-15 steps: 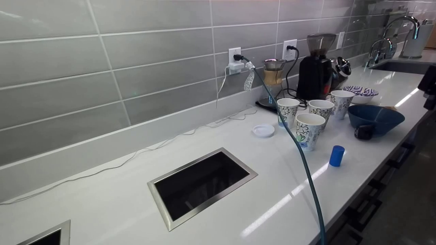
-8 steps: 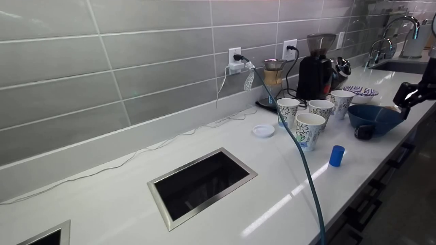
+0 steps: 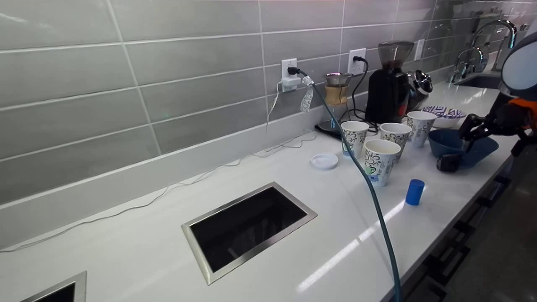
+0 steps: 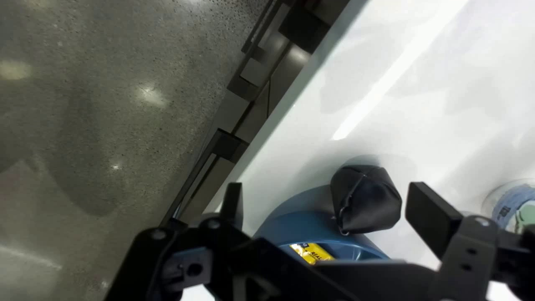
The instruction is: Put the black object in the bowl
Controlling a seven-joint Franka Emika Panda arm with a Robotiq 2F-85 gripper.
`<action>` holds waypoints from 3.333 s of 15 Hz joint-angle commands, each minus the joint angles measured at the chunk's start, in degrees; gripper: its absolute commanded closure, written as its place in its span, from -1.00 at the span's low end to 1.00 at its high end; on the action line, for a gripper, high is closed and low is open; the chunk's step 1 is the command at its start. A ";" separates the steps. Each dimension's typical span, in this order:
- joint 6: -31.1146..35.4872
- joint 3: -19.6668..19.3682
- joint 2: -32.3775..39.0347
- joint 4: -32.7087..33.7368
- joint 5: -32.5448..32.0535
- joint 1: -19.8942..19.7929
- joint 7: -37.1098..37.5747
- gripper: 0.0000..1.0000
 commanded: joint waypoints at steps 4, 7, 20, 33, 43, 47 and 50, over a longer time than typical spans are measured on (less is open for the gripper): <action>12.06 -1.31 7.05 1.46 4.10 2.40 0.35 -1.00; 16.02 -2.24 10.27 2.47 5.07 3.73 0.36 -1.00; 27.90 -2.08 18.41 5.60 13.50 6.29 -3.01 -0.32; 19.40 -5.54 13.06 5.27 12.01 10.27 1.65 0.59; 4.38 -2.79 1.57 7.59 16.74 5.30 -2.51 0.84; 9.96 -2.97 2.86 8.48 17.65 2.45 -5.31 0.84; 15.67 -2.21 5.64 9.00 19.92 0.39 -8.39 0.84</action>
